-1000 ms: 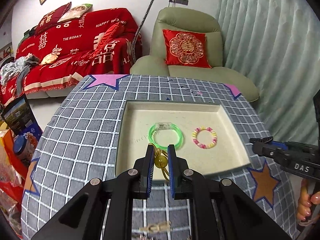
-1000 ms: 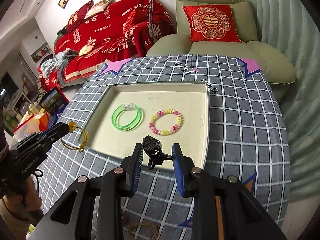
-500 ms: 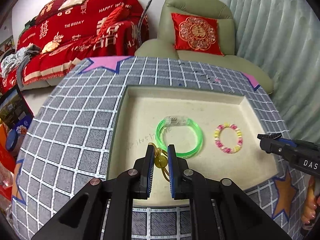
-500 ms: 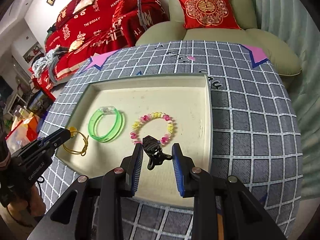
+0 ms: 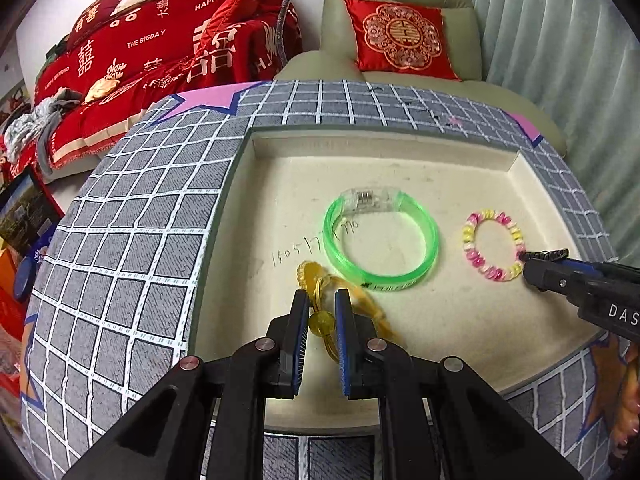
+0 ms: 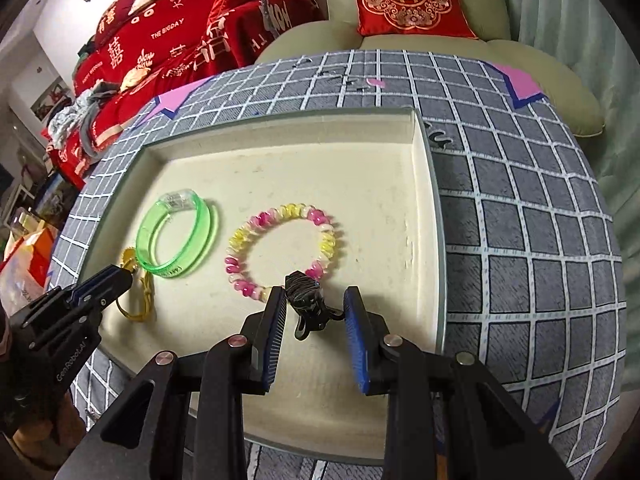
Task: Organize jewelry
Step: 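Carry the hair tie and claw clip into the tray and open both tools, then withdraw both tools from the tray back over the remaining jewelry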
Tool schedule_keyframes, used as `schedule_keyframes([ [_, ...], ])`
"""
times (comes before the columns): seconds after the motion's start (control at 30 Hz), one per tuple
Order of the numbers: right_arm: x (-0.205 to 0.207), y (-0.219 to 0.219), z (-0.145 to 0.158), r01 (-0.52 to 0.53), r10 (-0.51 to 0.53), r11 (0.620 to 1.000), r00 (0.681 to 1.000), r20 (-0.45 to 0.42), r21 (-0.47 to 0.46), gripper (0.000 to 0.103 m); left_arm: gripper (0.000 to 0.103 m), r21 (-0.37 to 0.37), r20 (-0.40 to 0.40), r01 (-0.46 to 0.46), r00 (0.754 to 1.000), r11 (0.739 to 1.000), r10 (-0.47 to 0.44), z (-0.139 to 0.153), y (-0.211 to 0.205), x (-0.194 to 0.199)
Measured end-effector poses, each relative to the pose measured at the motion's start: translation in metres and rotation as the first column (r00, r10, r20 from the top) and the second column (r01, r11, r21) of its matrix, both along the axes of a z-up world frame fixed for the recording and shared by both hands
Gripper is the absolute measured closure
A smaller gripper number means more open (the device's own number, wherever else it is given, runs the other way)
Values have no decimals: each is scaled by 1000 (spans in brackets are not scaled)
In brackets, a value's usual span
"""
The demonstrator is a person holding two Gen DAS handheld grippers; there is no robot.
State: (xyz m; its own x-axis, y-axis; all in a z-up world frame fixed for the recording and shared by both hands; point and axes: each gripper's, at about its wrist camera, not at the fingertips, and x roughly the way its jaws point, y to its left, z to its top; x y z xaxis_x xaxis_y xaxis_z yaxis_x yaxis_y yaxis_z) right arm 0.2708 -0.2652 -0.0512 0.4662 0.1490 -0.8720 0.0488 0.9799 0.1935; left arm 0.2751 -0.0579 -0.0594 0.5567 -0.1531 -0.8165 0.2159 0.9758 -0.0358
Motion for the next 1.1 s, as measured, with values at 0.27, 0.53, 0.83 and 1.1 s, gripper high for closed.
schedule_keyframes([
  [0.27,-2,3,-1,-12,12,1000,1000,9,-7,64,80,77,15,12,1000,997,-13,-5,-9,-4],
  [0.53,-7,5,4,-11,10,1000,1000,15,21,38,80,91,24,6,1000,996,-8,0,-10,-6],
  [0.83,-17,-5,26,14,-18,997,998,61,80,37,70,68,29,-13,1000,998,11,9,-5,-5],
  [1.1,-29,-3,43,8,-17,995,996,86,103,36,0,65,133,-17,991,998,8,39,-4,-26],
])
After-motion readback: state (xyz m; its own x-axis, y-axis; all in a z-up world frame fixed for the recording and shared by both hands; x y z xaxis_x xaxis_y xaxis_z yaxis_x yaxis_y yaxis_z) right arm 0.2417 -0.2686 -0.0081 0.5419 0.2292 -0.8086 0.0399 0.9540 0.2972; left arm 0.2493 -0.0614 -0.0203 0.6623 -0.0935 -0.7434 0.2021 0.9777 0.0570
